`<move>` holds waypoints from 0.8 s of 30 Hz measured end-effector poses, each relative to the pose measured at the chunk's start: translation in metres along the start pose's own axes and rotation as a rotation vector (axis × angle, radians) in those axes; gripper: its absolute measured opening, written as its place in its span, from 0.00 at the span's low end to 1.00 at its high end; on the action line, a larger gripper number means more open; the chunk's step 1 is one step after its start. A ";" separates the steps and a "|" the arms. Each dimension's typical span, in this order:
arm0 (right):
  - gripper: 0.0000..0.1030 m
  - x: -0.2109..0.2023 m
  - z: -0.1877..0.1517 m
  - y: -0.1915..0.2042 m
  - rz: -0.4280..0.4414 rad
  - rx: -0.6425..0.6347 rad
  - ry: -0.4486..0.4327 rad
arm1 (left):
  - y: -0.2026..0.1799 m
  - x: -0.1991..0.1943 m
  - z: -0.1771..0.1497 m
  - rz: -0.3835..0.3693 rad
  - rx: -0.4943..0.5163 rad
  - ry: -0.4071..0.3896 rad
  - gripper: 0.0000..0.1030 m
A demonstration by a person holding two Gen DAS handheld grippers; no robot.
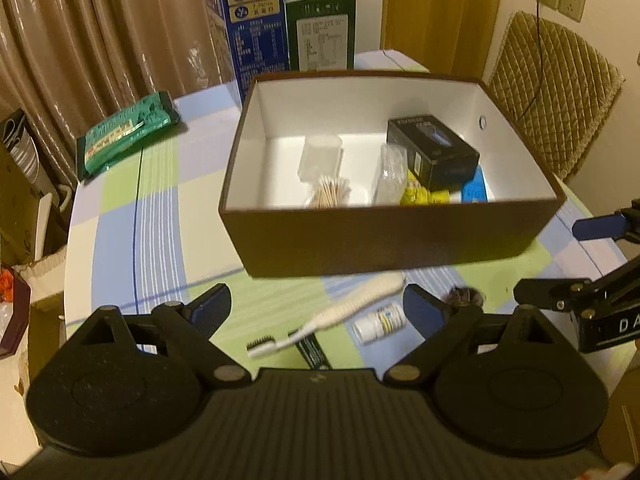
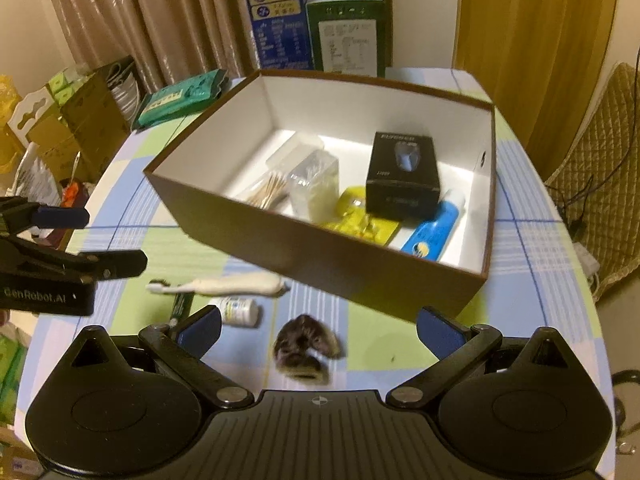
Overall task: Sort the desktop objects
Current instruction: 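Withdraw both tools from the box toward the scrunchie and toothpaste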
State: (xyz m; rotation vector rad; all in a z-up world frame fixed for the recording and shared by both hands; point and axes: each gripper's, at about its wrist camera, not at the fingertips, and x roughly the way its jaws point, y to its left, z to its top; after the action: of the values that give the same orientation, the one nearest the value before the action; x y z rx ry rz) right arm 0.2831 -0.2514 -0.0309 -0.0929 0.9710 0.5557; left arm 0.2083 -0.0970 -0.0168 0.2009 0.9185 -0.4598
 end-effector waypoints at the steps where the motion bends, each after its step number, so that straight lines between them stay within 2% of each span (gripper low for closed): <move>1: 0.98 0.000 -0.002 0.001 0.002 0.000 0.004 | 0.000 0.000 -0.003 0.000 0.000 0.006 0.88; 6: 0.98 0.003 -0.011 0.007 0.016 -0.012 0.025 | 0.002 0.005 -0.018 -0.019 -0.013 0.031 0.88; 18: 0.98 0.017 -0.033 0.007 0.019 0.000 0.092 | 0.014 0.022 -0.057 -0.007 -0.033 0.141 0.88; 24: 0.98 0.028 -0.040 0.007 0.008 0.010 0.111 | 0.016 0.029 -0.067 -0.015 -0.036 0.162 0.88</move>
State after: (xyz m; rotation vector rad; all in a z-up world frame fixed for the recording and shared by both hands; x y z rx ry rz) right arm 0.2616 -0.2468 -0.0749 -0.1121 1.0824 0.5572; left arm 0.1829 -0.0676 -0.0805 0.2008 1.0866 -0.4452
